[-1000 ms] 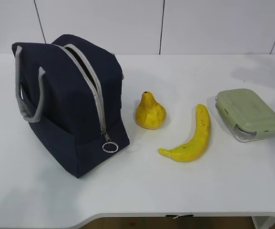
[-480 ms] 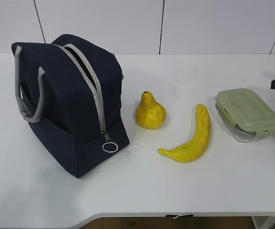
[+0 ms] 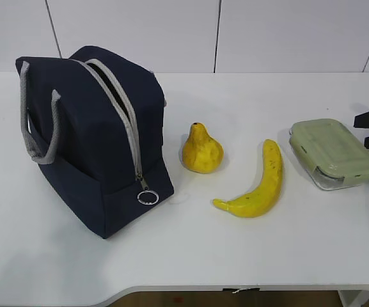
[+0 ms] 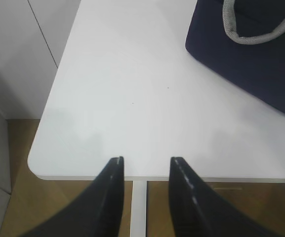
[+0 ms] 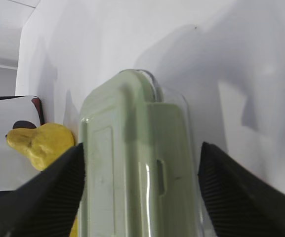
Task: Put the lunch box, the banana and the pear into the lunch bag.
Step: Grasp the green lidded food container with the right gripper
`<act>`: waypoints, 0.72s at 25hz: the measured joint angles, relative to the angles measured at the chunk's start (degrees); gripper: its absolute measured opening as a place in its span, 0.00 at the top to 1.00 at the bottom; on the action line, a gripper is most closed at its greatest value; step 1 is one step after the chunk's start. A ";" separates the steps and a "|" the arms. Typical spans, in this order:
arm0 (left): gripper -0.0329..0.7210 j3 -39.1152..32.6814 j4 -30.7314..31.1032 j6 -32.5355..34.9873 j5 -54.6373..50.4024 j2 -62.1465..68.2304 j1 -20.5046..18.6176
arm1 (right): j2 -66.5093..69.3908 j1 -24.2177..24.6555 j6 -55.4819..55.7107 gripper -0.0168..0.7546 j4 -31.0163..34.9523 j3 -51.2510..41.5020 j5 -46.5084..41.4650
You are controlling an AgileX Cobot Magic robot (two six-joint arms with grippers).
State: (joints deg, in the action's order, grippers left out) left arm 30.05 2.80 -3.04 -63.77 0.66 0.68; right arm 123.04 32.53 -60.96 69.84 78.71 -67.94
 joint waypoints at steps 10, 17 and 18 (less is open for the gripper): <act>0.64 0.00 0.00 0.00 0.00 0.00 0.00 | 3.94 0.00 -1.15 0.18 3.92 -0.03 0.43; 0.64 0.00 -0.10 0.00 0.00 0.00 0.00 | 3.94 0.00 -1.15 0.18 5.13 -0.03 0.57; 0.64 0.00 -0.10 0.00 0.00 0.00 0.00 | 4.04 0.00 -1.15 0.19 5.13 -0.03 0.57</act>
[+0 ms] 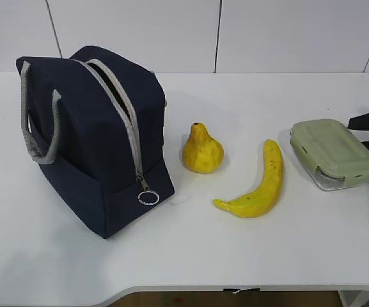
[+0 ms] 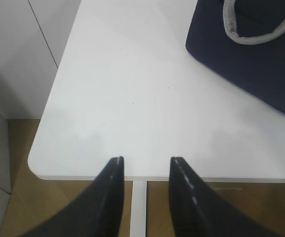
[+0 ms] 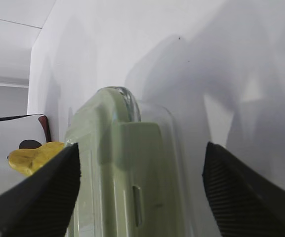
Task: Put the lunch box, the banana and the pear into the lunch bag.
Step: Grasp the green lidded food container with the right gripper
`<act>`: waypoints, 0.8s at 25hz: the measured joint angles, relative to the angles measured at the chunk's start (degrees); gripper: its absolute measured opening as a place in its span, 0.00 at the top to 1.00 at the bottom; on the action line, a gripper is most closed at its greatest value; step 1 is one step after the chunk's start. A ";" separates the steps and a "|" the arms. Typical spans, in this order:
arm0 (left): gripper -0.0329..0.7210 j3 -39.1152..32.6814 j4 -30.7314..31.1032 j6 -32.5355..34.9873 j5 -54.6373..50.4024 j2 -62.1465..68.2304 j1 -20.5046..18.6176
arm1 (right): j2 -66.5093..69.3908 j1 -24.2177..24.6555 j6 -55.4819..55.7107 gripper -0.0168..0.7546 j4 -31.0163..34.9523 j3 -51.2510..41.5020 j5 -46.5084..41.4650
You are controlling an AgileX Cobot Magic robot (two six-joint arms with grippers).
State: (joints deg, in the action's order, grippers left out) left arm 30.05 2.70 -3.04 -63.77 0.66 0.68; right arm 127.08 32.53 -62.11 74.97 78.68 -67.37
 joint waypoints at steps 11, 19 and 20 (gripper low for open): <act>0.64 0.00 0.00 0.00 0.00 0.00 0.00 | 0.33 0.00 0.43 0.20 0.21 -0.52 0.00; 0.64 0.00 0.00 0.00 0.00 0.00 0.00 | 0.42 -1.10 0.92 0.21 0.31 -0.52 0.14; 0.64 0.00 0.00 0.00 0.00 0.00 0.00 | 0.42 -1.20 0.95 0.21 0.31 -0.52 0.14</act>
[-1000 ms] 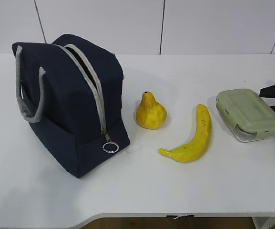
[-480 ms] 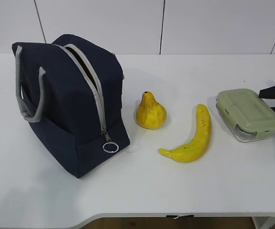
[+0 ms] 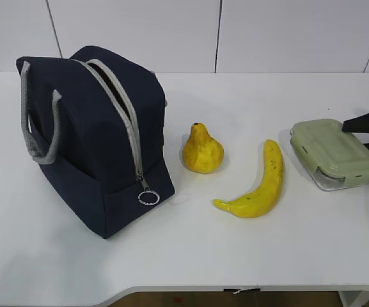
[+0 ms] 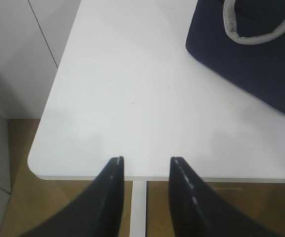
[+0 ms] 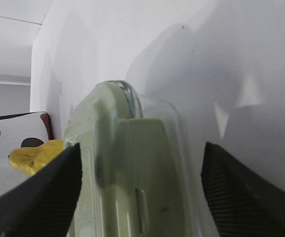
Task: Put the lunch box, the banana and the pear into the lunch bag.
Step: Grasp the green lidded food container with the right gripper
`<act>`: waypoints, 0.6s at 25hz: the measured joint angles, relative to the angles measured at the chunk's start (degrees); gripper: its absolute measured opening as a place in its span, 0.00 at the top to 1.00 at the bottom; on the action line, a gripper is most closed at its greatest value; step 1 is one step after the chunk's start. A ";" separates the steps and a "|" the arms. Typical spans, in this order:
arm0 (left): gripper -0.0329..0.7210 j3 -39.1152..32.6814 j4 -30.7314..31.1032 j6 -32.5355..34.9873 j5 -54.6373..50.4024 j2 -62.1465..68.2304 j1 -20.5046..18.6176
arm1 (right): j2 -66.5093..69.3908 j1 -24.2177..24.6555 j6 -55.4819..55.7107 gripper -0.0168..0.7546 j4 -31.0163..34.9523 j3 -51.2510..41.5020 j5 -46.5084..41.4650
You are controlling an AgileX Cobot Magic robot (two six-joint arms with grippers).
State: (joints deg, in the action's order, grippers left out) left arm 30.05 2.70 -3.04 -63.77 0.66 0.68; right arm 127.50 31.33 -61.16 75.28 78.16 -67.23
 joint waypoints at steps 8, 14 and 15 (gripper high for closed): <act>0.64 0.00 0.00 0.00 0.00 0.00 0.00 | 0.00 -1.28 0.00 0.21 0.00 0.00 0.00; 0.64 0.00 -0.02 0.00 0.00 0.00 0.00 | 0.00 -3.09 0.10 0.21 -0.95 0.00 0.22; 0.64 0.00 -0.02 0.00 0.00 0.00 0.00 | 0.00 -3.11 0.10 0.21 -1.23 0.00 0.22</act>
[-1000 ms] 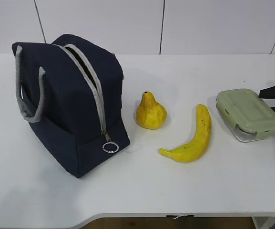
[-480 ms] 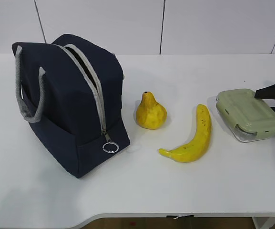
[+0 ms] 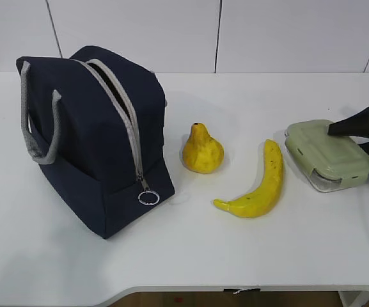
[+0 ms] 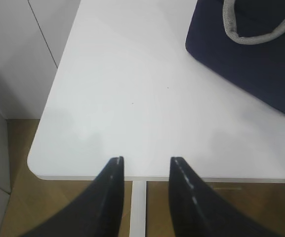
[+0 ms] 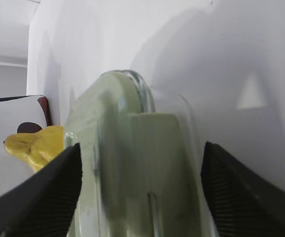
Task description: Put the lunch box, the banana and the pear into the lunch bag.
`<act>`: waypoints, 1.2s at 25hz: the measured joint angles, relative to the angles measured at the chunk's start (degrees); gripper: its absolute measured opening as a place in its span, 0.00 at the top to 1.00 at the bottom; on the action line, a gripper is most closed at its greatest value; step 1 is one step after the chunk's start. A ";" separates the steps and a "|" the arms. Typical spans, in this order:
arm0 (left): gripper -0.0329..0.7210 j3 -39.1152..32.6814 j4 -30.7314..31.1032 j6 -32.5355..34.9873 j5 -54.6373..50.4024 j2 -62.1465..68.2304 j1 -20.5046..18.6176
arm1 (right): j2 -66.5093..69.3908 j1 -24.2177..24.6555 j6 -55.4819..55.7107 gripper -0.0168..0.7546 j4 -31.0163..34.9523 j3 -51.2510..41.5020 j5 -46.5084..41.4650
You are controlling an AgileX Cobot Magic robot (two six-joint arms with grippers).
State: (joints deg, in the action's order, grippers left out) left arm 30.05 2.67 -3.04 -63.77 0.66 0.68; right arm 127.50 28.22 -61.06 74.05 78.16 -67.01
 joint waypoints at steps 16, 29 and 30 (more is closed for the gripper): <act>0.64 0.00 0.00 0.00 0.00 0.00 0.00 | 0.00 -0.23 2.25 0.43 -0.84 0.00 -0.30; 0.64 0.00 0.00 0.00 0.00 0.00 0.00 | 0.00 -0.23 3.28 0.48 -0.64 0.00 -0.30; 0.64 0.00 0.00 0.00 0.00 0.00 0.00 | 0.00 -0.23 3.40 0.48 -0.64 0.00 -0.30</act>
State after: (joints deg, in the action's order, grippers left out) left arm 30.05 2.67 -3.04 -63.77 0.66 0.68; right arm 127.50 27.99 -57.66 73.41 78.16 -67.31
